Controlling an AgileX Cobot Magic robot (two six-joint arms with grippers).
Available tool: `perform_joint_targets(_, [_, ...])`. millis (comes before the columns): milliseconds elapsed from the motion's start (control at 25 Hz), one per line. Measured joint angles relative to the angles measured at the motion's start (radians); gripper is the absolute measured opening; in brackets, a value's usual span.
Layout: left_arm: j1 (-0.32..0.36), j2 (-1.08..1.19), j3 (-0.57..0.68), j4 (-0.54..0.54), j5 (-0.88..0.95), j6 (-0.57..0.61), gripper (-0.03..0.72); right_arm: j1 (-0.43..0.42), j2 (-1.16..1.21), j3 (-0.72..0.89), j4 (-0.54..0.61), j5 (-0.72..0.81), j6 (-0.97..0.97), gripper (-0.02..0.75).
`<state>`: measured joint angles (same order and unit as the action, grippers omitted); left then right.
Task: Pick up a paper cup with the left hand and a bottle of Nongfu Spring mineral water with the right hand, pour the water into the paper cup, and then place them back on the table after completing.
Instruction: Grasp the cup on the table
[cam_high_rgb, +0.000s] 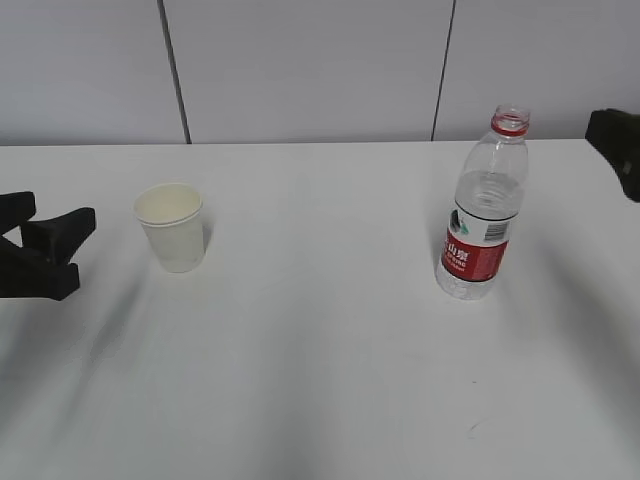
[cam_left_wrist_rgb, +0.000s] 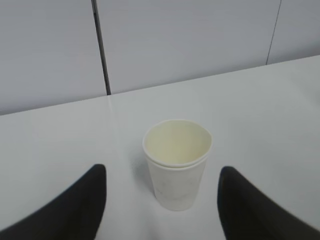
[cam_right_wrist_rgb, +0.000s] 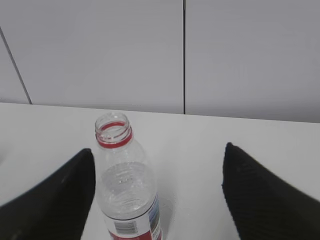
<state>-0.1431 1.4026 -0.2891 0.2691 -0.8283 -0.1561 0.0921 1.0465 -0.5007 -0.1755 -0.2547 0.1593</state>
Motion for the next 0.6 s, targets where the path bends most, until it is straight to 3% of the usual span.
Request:
perform_joint_targets(200, [0.000,0.048,0.000,0.029,-0.059,-0.001,0.437,0.000,0.002,0.062,0.000,-0.052,0.000,0.586])
perform_joint_targets(440, [0.000,0.063,0.000,0.198,-0.065,-0.003,0.437,0.000,0.002,0.128,0.000,-0.127,0.000,0.586])
perform_joint_targets(600, [0.000,0.100,0.000,0.219,-0.091,-0.003,0.437,0.000,0.008,0.149,0.000,-0.173,0.000,0.586])
